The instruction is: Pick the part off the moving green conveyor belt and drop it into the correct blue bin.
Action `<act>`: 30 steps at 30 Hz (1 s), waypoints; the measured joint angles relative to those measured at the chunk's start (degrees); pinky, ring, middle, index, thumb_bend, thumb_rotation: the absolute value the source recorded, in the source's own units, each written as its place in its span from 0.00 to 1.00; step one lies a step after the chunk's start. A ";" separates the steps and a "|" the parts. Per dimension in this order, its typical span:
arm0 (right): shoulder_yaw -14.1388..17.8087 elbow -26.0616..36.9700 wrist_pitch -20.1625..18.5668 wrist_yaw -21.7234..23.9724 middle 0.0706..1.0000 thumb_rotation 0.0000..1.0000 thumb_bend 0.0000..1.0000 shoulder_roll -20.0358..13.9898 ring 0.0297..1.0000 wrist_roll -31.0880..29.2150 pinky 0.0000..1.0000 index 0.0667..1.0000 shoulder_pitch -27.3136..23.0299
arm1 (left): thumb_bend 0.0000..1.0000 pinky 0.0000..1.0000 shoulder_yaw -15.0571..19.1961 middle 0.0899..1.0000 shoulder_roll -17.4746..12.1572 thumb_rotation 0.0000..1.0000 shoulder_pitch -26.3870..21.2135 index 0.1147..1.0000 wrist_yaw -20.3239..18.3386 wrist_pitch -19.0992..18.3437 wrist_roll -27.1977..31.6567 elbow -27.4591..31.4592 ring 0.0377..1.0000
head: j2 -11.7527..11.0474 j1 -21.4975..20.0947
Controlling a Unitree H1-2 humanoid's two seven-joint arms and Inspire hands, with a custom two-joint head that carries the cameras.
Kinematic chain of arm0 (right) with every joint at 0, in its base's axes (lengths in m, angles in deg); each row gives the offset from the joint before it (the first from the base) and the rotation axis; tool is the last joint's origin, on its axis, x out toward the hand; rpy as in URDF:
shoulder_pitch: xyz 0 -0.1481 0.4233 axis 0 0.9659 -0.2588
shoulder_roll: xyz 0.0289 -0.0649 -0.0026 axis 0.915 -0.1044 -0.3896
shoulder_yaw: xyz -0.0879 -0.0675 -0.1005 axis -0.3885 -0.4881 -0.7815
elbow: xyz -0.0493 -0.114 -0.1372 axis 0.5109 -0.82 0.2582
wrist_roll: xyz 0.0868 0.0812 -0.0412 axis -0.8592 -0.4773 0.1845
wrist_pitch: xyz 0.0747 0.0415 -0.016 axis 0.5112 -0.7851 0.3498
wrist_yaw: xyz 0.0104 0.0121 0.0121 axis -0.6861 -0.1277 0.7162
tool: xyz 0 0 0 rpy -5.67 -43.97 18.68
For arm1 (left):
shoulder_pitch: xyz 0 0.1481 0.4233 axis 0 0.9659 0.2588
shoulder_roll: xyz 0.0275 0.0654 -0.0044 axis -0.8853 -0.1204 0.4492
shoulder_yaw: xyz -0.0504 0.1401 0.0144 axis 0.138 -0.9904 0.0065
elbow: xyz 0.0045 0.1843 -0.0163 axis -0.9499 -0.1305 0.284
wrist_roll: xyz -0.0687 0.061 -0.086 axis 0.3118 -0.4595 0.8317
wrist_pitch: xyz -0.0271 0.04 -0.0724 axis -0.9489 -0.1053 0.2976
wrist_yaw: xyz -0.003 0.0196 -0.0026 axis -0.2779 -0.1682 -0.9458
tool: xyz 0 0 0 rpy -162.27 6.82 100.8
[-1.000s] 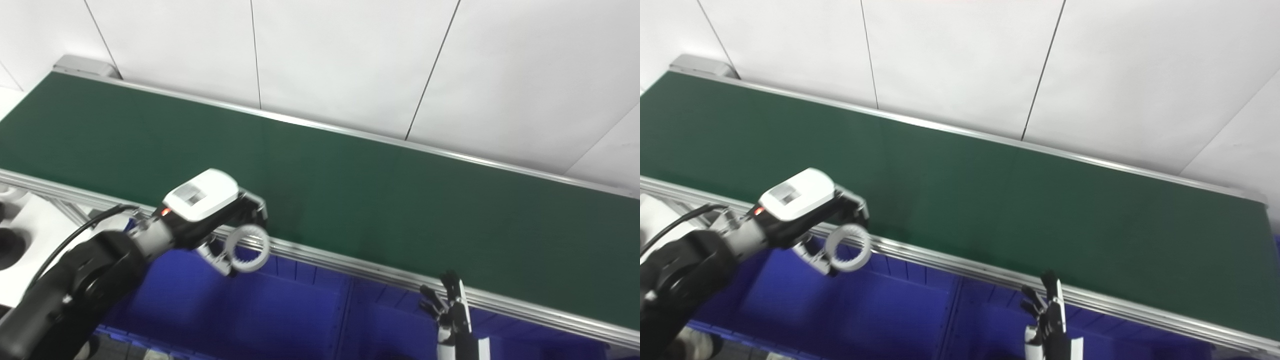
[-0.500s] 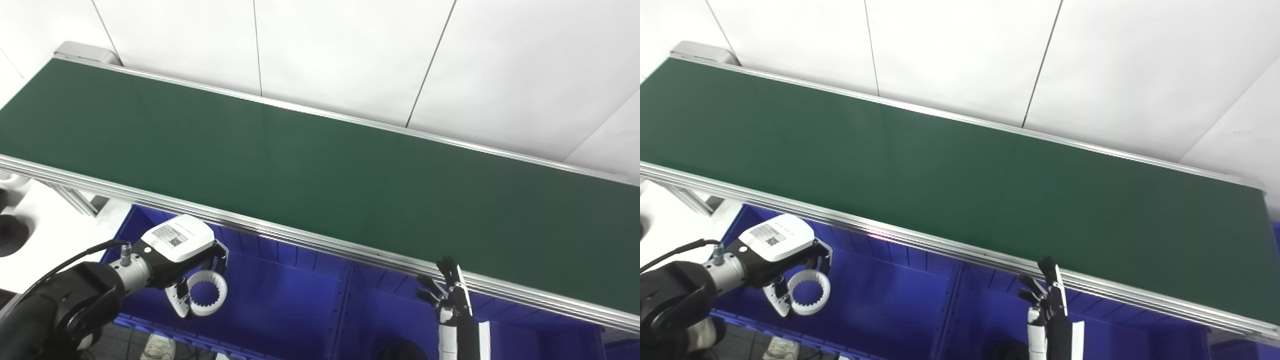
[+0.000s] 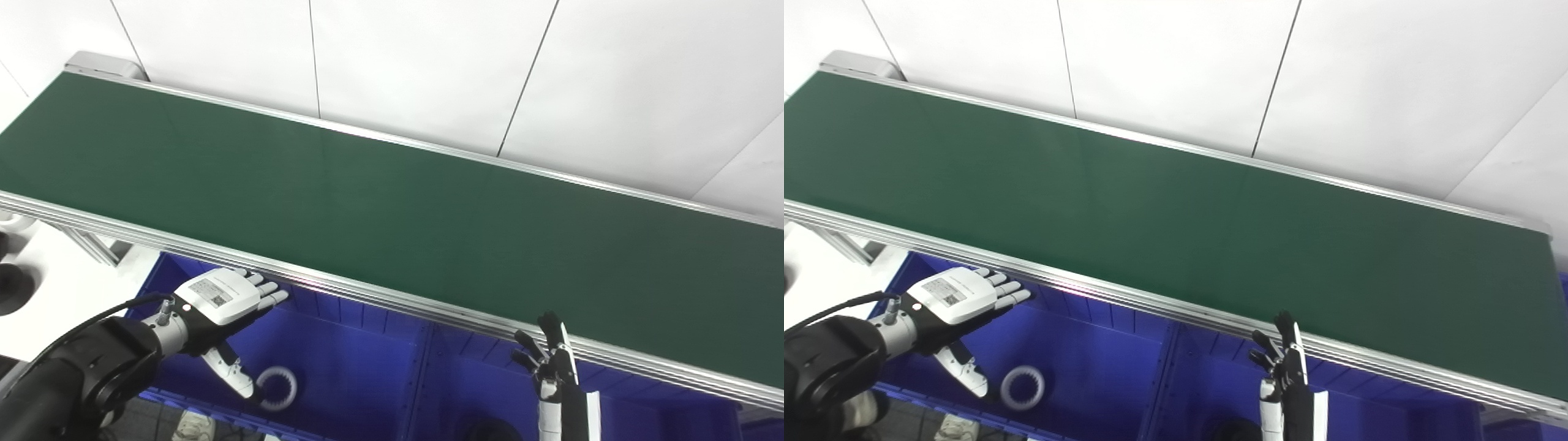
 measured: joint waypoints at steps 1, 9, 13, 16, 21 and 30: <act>0.00 0.00 0.00 0.00 0.94 1.00 0.87 0.02 0.82 0.12 0.76 0.95 0.03 | 0.80 0.93 0.94 1.00 0.24 0.76 0.43 1.00 0.32 -0.26 1.59 0.42 0.97 | 0.09 -0.52; -0.09 -0.43 -0.01 -0.08 0.94 1.00 0.85 0.51 0.83 0.79 0.76 0.94 0.08 | 0.67 0.59 14.18 0.72 13.36 0.43 9.58 0.74 16.17 1.14 31.22 3.58 0.68 | 0.09 -8.26; -0.17 -1.22 -0.03 -0.75 0.94 1.00 0.86 2.43 0.84 1.56 0.77 0.94 -0.02 | 0.64 0.62 15.16 0.72 23.39 0.48 14.75 0.74 20.41 -1.56 45.88 10.64 0.69 | -1.05 -17.81; -0.27 -2.19 -0.06 -1.78 0.95 1.00 0.85 2.63 0.86 3.26 0.80 0.94 -0.17 | 0.63 0.66 14.61 0.73 28.64 0.51 16.07 0.76 22.11 -5.64 55.20 15.25 0.70 | -1.32 -19.78; -0.24 -5.25 -0.18 -4.99 0.96 1.00 0.81 3.10 0.88 8.73 0.82 0.97 -1.60 | 0.59 0.69 12.08 0.83 30.64 0.54 13.94 0.85 22.52 -15.92 60.85 11.16 0.77 | -2.98 -28.54; 0.38 -9.48 -0.18 -10.16 0.99 1.00 0.74 3.21 0.90 10.74 0.87 1.00 -3.79 | 0.57 0.82 12.05 0.94 30.48 0.52 11.65 0.97 24.85 -17.72 59.76 -1.01 0.89 | -2.64 -35.95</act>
